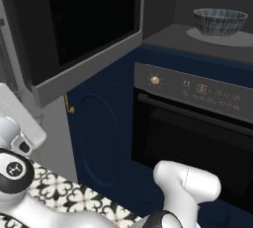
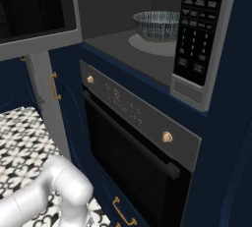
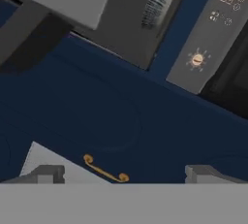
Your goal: Pick the mushroom from the sink and place it in the bowl. Then pick the bowl and place it in the microwave. Then close the microwave door and press the start button.
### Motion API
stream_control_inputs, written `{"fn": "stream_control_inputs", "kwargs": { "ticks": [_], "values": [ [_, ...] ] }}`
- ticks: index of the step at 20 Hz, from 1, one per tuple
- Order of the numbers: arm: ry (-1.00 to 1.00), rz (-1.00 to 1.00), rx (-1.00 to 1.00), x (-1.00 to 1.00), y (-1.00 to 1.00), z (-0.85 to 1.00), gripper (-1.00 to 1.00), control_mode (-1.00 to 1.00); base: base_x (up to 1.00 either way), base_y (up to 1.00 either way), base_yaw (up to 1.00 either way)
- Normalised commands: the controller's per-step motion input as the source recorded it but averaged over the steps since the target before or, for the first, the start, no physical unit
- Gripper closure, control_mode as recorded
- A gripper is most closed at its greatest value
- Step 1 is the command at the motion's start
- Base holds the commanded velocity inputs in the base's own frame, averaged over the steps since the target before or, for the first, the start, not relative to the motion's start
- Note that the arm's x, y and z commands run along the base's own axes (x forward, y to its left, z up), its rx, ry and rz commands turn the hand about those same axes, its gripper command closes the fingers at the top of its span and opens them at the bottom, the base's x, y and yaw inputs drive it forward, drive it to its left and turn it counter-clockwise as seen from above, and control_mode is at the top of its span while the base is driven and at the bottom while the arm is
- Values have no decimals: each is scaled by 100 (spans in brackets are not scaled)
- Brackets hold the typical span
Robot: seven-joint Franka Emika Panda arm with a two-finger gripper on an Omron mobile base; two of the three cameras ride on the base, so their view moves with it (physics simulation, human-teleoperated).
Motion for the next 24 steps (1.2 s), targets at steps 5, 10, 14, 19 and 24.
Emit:
{"fn": "stream_control_inputs", "kwargs": {
  "ticks": [5,10,14,19,24],
  "values": [
    [-5,-2,0,58,13,-21,-100,-100,0,0,0],
    [-27,-3,13,0,-74,7,-100,-100,0,0,0],
    [-35,0,22,0,-95,7,-100,-100,0,0,0],
    [-44,0,21,-11,-78,15,-100,-100,0,0,0],
    [-49,0,27,-22,-75,24,-100,-100,0,0,0]
  ]
}}
